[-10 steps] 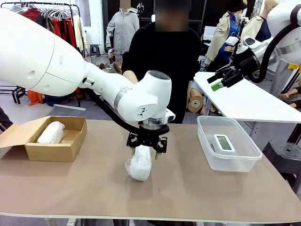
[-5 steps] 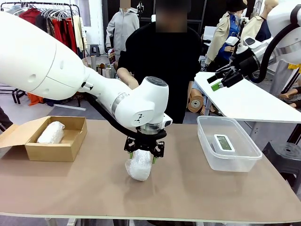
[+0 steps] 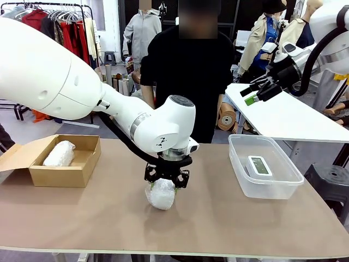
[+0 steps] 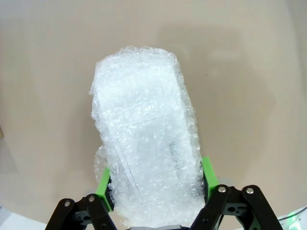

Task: Separate and place wrapped and unwrapped clocks.
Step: Pick up the Digital clock indicated by the person.

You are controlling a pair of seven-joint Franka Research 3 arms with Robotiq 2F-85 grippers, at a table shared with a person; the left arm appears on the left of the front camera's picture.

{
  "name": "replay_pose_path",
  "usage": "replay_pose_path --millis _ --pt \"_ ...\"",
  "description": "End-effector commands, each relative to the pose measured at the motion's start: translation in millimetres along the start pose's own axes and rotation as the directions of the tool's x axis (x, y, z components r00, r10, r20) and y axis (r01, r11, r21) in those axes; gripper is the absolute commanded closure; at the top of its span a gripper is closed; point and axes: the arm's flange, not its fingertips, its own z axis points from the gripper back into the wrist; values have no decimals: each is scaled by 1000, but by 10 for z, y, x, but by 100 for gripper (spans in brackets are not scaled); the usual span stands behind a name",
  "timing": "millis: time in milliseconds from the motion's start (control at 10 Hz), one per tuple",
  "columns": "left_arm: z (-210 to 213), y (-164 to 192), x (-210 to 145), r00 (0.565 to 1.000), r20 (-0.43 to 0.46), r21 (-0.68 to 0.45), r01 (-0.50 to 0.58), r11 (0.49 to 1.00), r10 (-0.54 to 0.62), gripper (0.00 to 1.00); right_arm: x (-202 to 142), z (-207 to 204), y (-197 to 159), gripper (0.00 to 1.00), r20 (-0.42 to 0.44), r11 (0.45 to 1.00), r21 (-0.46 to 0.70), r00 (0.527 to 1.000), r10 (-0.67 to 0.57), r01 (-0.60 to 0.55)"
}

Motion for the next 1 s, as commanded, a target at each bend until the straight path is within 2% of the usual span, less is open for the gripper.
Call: replay_pose_path --millis 0,200,300,500,700,900 --pt "0 26 -37 1000 25 25 -1 1000 1 57 5 9 5 0 1 1000 -2 1000 1 -1" --pt "26 36 -37 1000 26 17 -6 1000 6 96 5 9 5 0 1 1000 -2 1000 1 -1" --pt "117 38 -42 999 37 2 4 1000 -4 100 5 9 5 0 1 1000 -2 1000 1 -1" --pt "497 65 -19 996 80 -25 40 999 -37 100 5 9 5 0 1 1000 -2 1000 1 -1" --pt "1037 150 59 987 133 -29 96 995 -91 100 5 9 5 0 1 1000 -2 1000 1 -1" --pt "1628 228 146 975 127 -123 198 973 -182 100 5 9 5 0 1 1000 -2 1000 1 -1"
